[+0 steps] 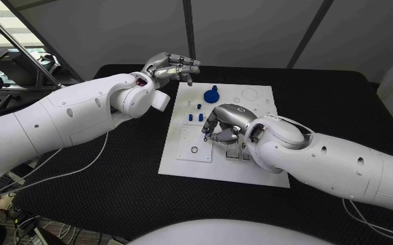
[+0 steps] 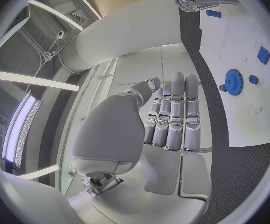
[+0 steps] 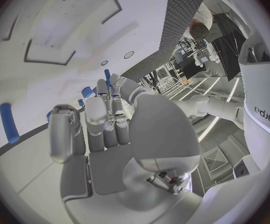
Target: Assemble the parts on the task board
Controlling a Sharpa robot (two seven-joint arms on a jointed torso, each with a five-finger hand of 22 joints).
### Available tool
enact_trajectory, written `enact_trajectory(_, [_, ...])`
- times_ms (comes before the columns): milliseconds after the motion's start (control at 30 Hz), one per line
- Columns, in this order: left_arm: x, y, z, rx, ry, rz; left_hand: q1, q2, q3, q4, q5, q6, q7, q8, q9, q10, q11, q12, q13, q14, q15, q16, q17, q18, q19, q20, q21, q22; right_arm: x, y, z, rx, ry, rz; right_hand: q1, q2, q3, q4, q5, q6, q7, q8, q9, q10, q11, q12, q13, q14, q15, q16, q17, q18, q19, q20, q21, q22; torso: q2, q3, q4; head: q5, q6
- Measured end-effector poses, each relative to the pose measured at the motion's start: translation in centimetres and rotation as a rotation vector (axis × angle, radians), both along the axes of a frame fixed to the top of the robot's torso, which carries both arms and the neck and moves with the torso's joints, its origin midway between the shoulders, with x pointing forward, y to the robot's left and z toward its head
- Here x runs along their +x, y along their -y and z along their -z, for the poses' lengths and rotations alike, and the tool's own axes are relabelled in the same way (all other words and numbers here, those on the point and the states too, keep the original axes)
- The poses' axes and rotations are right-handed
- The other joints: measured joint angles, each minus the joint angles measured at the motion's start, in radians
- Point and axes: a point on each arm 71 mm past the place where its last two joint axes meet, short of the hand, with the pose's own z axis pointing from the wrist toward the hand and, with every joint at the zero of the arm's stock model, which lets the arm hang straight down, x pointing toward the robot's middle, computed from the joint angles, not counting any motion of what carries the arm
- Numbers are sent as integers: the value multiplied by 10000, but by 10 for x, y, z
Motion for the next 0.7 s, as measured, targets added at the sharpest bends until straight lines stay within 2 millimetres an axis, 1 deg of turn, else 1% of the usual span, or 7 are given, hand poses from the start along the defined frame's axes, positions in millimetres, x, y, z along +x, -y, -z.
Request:
enact_trajectory(100, [0,0,0,-3,-5,13,0,0,0,0,0,0,0,1,0,0,0,0,-1,0,0,0,1,0,0,0,0,0,1,0,2,-123,-3,-6,0,0,0,0,0,-2,-2,-16,-2,0,0,0,-1,0,0,0,0,0,0,0,0,-1,0,0,-1,-3,-20])
enact_trajectory(300, [0,1,0,-4,-12,25,0,0,0,0,0,0,0,2,0,0,0,0,-1,0,0,0,-8,0,0,0,0,1,2,-1,4,-285,-43,-38,0,0,0,0,-9,-6,-6,-23,-9,0,0,0,-1,0,0,0,0,0,0,0,0,-1,-1,0,-6,43,-55])
enact_trajectory(433, [0,1,0,-7,-18,36,0,0,0,0,0,0,0,2,0,0,0,0,-1,0,0,0,-8,0,0,0,0,1,1,-2,6,-344,-77,-86,0,0,0,0,-20,-8,-7,-33,-7,0,0,0,-2,0,0,0,-1,0,0,0,0,-1,-1,0,-6,48,-57])
enact_trajectory(700, [1,1,1,-2,-32,41,0,0,0,0,0,0,0,2,0,0,0,0,6,0,0,0,-7,0,0,0,0,1,1,-4,6,-370,-86,-131,0,-1,0,0,-21,-21,-19,-3,-4,-1,0,0,-2,0,0,0,-1,0,0,0,0,-1,-1,1,-6,111,-83])
